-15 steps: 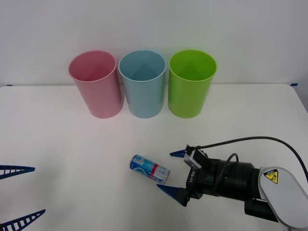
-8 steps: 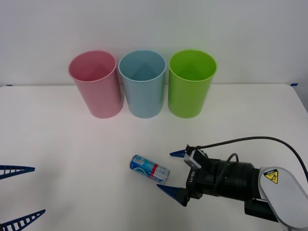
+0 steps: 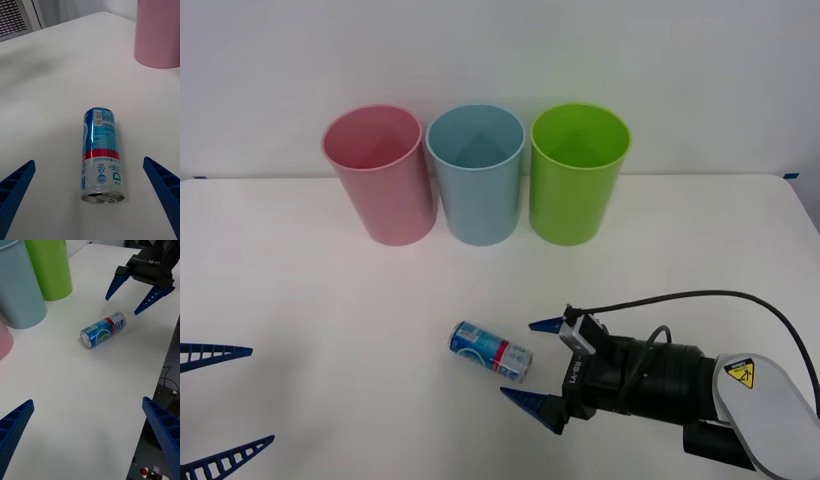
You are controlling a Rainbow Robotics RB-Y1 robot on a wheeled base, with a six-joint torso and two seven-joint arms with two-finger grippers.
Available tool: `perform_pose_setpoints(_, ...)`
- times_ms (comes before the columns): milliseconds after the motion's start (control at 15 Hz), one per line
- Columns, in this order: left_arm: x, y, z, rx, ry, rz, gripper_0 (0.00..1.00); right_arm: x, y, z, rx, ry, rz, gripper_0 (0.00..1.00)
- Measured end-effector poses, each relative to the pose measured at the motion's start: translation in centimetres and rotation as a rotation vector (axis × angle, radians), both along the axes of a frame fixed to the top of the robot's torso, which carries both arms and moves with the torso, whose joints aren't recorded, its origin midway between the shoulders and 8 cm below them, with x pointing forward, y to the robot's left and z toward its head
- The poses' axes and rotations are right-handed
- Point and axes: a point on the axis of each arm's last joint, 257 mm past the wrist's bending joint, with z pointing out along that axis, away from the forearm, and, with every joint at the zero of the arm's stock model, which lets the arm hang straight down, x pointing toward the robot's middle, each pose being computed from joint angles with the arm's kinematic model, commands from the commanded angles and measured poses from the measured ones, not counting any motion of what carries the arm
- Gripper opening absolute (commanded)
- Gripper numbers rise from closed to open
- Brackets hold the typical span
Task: Put cans in the blue bin and PET bottles in the pink bin and trash in the green bin.
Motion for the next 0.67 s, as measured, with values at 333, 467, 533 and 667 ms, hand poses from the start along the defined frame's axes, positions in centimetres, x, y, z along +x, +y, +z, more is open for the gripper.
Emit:
perform_pose_setpoints(333, 0.0, 0.0, 0.0, 0.000, 0.000, 0.000, 1.00, 0.6, 0.3, 1.5, 0.004, -0.044, 0.000, 1.00)
perform_pose_setpoints(467, 0.0, 0.0, 0.0, 0.000, 0.000, 0.000, 1.00, 0.9, 0.2, 1.7, -0.020, -0.064, -0.004, 1.00)
perform_pose_setpoints(533, 0.0, 0.0, 0.0, 0.000, 0.000, 0.000, 1.00, 1.0, 0.2, 1.8, -0.032, -0.074, -0.005, 1.00)
perform_pose_setpoints(667, 0.0, 0.0, 0.0, 0.000, 0.000, 0.000, 1.00, 1.3, 0.6, 2.2, -0.055, -0.095, -0.002, 1.00)
